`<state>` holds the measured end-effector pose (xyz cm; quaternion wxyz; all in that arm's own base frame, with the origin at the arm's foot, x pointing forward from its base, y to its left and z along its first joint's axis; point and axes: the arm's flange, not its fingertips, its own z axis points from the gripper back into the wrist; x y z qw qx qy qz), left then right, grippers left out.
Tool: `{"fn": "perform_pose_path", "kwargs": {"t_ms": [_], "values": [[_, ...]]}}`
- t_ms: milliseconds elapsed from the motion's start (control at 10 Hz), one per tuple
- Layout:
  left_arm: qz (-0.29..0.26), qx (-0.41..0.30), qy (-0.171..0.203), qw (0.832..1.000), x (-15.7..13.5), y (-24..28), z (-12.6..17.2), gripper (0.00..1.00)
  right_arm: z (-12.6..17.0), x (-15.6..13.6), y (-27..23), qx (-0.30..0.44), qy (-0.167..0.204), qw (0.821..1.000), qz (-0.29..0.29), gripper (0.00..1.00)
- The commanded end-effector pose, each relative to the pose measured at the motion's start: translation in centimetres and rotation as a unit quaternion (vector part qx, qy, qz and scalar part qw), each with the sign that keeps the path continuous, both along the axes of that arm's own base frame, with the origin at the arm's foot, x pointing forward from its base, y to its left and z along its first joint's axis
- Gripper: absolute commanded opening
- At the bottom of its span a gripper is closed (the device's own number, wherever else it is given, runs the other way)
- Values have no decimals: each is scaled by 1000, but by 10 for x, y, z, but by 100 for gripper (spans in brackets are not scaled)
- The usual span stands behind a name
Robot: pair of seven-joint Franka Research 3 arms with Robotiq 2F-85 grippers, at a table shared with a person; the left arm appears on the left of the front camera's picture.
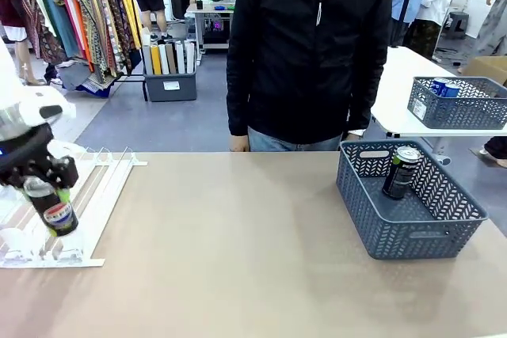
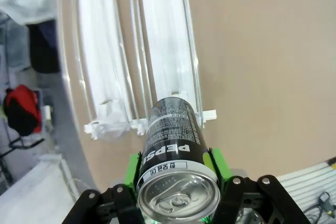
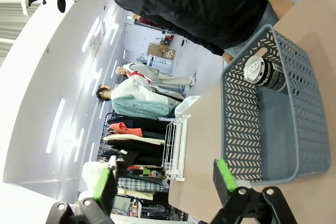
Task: Retrieve and store the cans from the dispenser.
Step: Pick up one can from the Automatic Can Dispenser and place it in the middle of the table.
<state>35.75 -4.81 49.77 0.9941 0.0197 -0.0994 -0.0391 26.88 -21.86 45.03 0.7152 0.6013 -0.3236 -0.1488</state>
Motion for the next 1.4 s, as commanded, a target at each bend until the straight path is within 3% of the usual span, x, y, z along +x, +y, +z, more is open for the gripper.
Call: {"fn": "perform_pose_path", "kwargs": {"t_ms": [0,200,400,500,900,1000,1100,1300], "values": [[-7,-14,-59,998,-22,-5,51,0,3,1,1,4,-9,1000,-3,100],[-2,-38,-90,995,-39,3,76,0,3,1,1,4,-9,1000,-3,100],[23,-63,-78,995,-38,15,79,0,3,1,1,4,-9,1000,-3,100],[1,-29,-92,995,-42,2,86,0,3,1,1,4,-9,1000,-3,100],[4,-36,-84,996,-42,3,81,0,3,1,1,4,-9,1000,-3,100],[-64,-67,-76,993,-40,-17,78,0,3,1,1,4,-9,1000,-3,100],[-58,-74,-68,993,-28,-45,77,0,3,1,1,4,-9,1000,-3,100],[-149,-90,-45,984,1,-125,71,0,3,1,1,4,-9,1000,-3,100]]}}
